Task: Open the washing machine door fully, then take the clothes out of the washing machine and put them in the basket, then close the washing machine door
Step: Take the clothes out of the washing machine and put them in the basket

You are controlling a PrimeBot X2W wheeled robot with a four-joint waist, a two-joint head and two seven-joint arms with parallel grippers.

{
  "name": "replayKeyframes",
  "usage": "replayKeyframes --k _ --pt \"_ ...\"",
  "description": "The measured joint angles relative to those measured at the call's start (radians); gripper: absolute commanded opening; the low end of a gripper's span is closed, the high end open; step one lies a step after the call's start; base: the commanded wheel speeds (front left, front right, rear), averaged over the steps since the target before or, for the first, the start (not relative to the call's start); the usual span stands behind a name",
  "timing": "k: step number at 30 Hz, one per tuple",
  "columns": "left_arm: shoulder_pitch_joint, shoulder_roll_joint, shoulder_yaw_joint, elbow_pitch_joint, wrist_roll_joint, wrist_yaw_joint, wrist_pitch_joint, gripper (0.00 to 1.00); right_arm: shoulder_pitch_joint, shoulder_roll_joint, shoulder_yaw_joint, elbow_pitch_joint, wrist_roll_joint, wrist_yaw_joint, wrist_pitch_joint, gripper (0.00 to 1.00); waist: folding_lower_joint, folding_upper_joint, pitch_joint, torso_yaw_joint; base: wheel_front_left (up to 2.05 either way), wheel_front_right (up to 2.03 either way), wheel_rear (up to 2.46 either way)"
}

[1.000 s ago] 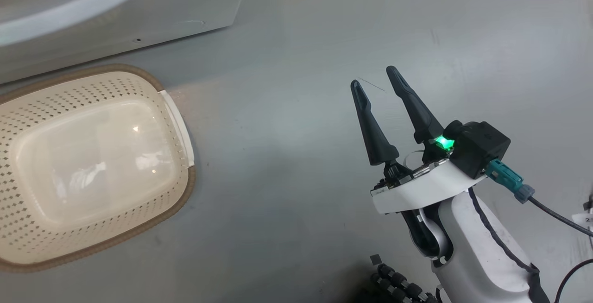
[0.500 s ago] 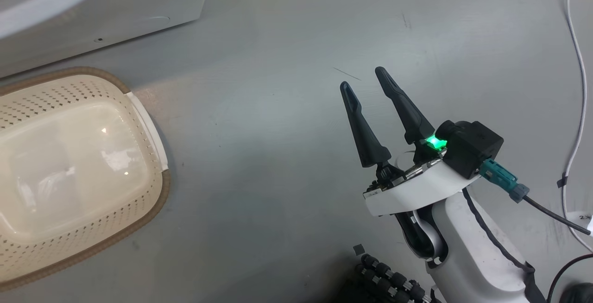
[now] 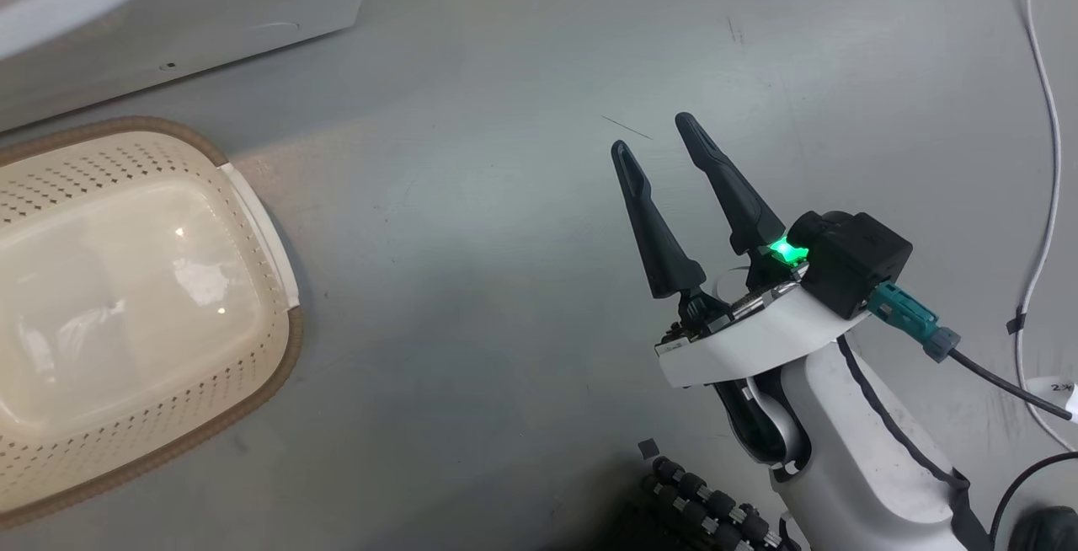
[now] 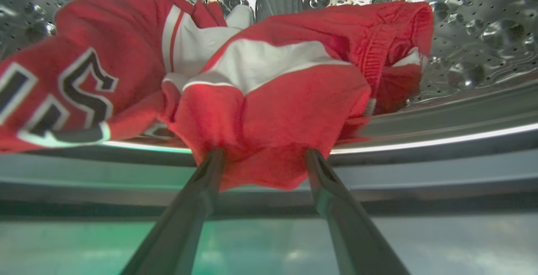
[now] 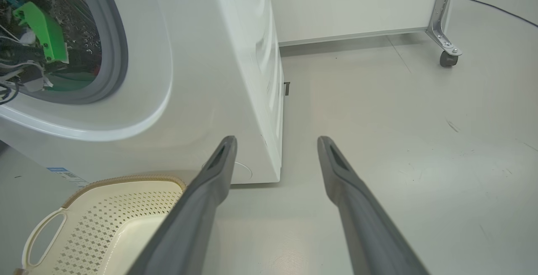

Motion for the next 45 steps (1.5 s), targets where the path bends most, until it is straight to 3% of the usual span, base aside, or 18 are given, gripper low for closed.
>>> replayKeyframes --k 3,18,31,45 --pt "-0.005 0.000 -0.010 0.002 0.000 0.000 0.009 0.00 -0.002 0.000 0.001 0.000 0.000 0.000 0.000 1.00 0.0000 0.0000 0.002 0.000 0.00 0.00 0.00" --pt "-0.037 0.009 -0.023 0.015 0.026 -0.010 -0.023 0.00 -0.022 0.000 0.000 -0.002 0.007 -0.003 0.000 1.00 0.0000 0.0000 0.011 0.008 0.00 0.00 0.00" --pt "-0.026 -0.023 -0.019 -0.016 0.035 -0.009 -0.204 0.00 -0.033 0.000 -0.021 0.000 -0.009 -0.010 0.000 1.00 0.0000 0.0000 -0.003 0.043 0.00 0.00 0.00" --pt "0.131 -0.117 -0.016 -0.105 0.031 0.000 -0.454 0.00 -0.033 -0.001 -0.043 0.013 -0.053 -0.010 0.000 1.00 0.0000 0.0000 -0.050 0.096 0.00 0.00 0.00"
